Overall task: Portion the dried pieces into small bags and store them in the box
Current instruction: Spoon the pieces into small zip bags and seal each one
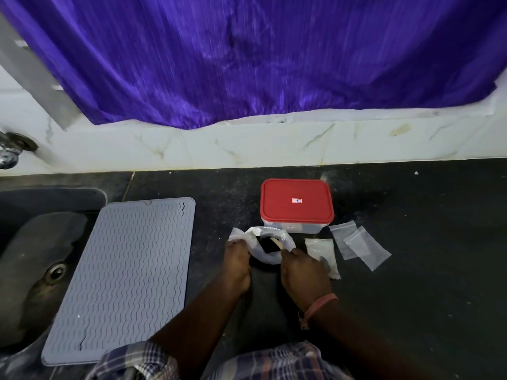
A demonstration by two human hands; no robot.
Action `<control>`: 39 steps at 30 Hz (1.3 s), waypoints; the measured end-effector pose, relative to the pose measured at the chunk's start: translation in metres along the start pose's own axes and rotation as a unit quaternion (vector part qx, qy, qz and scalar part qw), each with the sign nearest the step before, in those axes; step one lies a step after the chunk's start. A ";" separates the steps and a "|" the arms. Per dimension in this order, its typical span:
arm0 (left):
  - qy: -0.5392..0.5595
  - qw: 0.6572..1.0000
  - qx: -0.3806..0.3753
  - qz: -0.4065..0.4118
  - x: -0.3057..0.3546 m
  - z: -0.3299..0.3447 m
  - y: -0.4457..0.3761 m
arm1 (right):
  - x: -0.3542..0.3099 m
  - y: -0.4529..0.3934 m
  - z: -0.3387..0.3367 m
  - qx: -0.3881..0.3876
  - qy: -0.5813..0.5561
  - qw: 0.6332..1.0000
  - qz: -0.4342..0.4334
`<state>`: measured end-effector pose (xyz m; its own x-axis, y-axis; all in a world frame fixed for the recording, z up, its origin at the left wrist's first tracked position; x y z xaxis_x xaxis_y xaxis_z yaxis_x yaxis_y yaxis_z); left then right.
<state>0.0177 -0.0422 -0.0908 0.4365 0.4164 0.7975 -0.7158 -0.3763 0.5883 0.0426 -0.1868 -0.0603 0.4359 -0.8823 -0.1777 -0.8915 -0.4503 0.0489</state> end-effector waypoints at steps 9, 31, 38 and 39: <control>0.028 0.998 0.004 -0.056 -0.023 -0.003 -0.003 | 0.023 -0.005 0.009 0.052 -0.194 0.974 0.108; -0.154 0.973 0.168 -0.027 -0.012 -0.043 -0.014 | 0.049 0.014 0.025 0.024 -0.612 0.689 0.387; -0.389 0.891 0.202 0.116 0.020 -0.054 0.006 | 0.046 0.013 0.013 0.067 -0.393 0.889 0.226; -0.360 0.907 0.174 0.130 0.019 -0.052 0.008 | 0.044 0.012 0.010 0.071 -0.362 0.908 0.200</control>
<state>-0.0086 0.0054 -0.0779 0.6110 -0.3255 0.7216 -0.6842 -0.6756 0.2745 0.0494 -0.2299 -0.0773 -0.0746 -0.6268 -0.7756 -0.9901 -0.0463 0.1326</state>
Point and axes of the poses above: each hand's wrist, its own y-axis away from the middle knuckle, its own z-axis out of the palm, x = y × z, the point moved 6 cm from there along -y, towards the middle knuckle
